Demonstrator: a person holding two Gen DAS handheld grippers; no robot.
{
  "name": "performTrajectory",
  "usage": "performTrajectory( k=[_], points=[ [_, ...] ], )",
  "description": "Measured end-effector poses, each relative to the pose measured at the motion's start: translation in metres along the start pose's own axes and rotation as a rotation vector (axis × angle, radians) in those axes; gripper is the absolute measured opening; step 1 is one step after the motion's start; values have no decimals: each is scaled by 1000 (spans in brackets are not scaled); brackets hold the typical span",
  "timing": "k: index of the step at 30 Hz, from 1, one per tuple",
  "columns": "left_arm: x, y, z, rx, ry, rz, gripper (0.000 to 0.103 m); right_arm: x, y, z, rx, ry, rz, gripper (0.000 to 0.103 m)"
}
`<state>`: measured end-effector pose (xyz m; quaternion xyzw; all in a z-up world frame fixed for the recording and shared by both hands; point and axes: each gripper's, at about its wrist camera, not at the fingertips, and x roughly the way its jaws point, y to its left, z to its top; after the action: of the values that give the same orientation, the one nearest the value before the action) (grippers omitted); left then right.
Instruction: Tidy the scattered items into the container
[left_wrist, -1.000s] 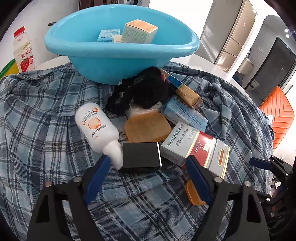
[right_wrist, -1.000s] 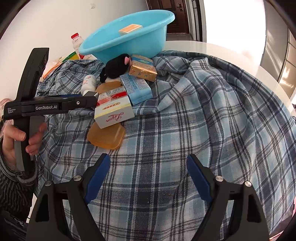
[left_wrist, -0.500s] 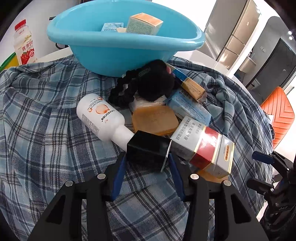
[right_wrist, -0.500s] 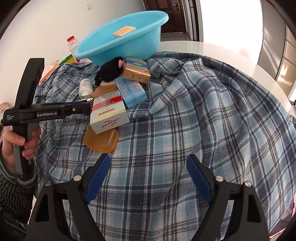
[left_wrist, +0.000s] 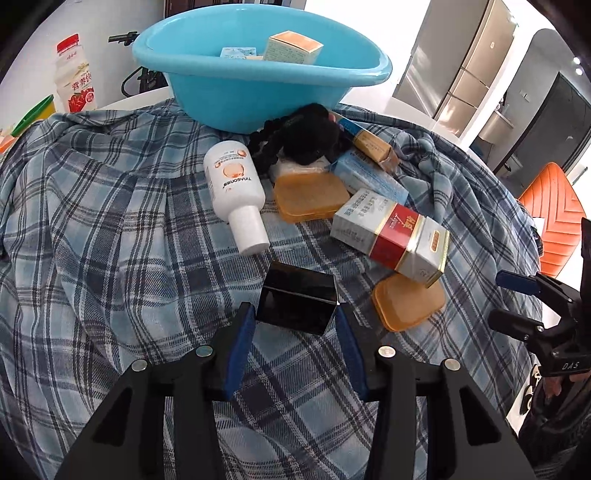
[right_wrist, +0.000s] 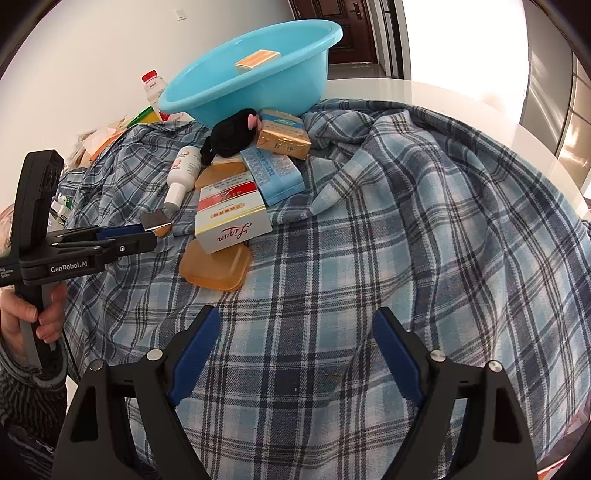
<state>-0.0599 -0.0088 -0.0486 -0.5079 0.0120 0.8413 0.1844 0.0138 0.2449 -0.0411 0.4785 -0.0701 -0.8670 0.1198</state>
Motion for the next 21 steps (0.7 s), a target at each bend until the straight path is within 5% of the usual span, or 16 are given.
performTrajectory(
  k=[4,6,7,21],
  points=[
    [4,-6,-1,31,-17,33,54,-1,2,-2,-7,2,0,83],
    [6,-9,0,44,-35,59,80,-2,0,-2,-3,1,-3,83],
    [6,-9,0,48,-46,63,83,-2,-1,-3,2,1,-6,83],
    [12,-13,-5,98,-34,81,83,0,-7,-1,38,7,4,83]
  ],
)
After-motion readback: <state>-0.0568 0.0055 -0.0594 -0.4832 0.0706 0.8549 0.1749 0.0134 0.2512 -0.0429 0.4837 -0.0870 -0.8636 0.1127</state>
